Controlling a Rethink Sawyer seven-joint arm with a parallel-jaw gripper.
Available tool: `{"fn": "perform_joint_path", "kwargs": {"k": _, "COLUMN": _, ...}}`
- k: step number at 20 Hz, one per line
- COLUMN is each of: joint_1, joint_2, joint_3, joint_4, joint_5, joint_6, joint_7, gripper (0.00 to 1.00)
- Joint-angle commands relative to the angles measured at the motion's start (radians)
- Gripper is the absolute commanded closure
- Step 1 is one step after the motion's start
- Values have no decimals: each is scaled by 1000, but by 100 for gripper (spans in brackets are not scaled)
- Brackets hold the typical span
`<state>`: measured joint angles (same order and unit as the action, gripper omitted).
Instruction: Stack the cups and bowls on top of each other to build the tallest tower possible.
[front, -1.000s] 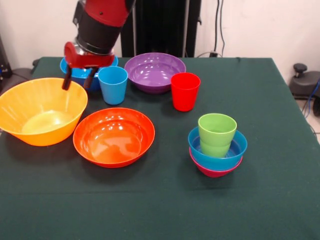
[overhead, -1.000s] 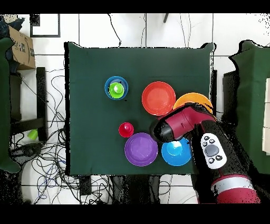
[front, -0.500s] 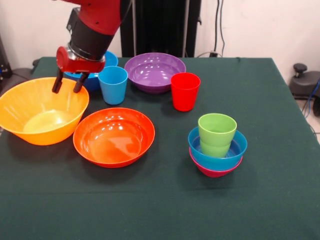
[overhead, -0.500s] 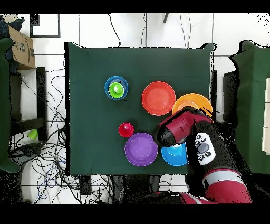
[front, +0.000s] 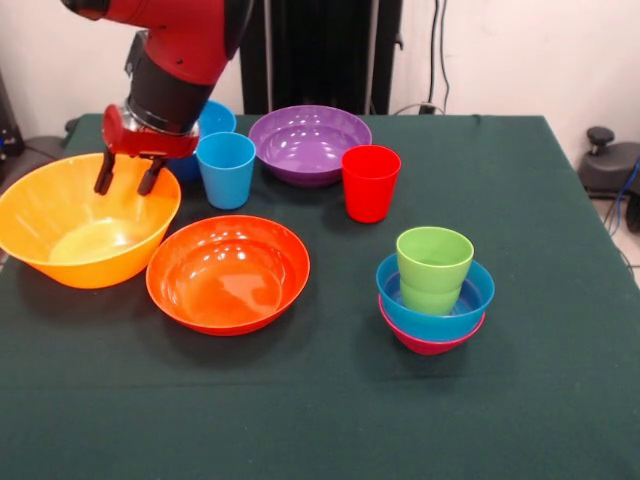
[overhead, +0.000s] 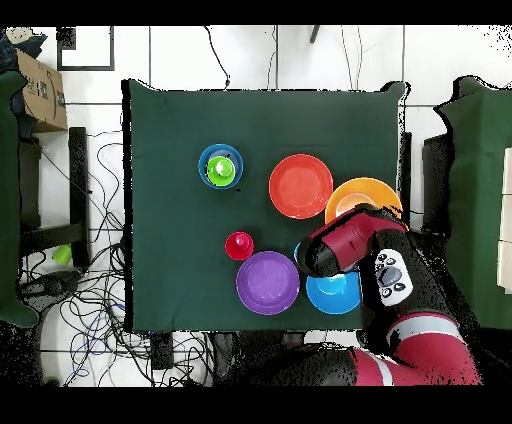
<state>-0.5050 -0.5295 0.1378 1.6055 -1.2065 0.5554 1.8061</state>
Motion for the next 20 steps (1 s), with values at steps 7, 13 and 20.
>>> {"fn": "perform_joint_path", "kwargs": {"k": 7, "joint_1": -39, "joint_2": -97, "joint_3": 95, "joint_4": 64, "joint_5": 165, "joint_6": 28, "joint_7": -135, "gripper": 0}}
{"fn": "perform_joint_path", "kwargs": {"k": 13, "joint_1": -19, "joint_2": -67, "joint_3": 104, "joint_4": 66, "joint_5": 197, "joint_6": 51, "joint_7": -139, "gripper": 0}}
{"fn": "perform_joint_path", "kwargs": {"k": 20, "joint_1": -32, "joint_2": 27, "joint_3": 129, "joint_4": 24, "joint_5": 162, "joint_6": 7, "joint_7": -178, "gripper": 0}}
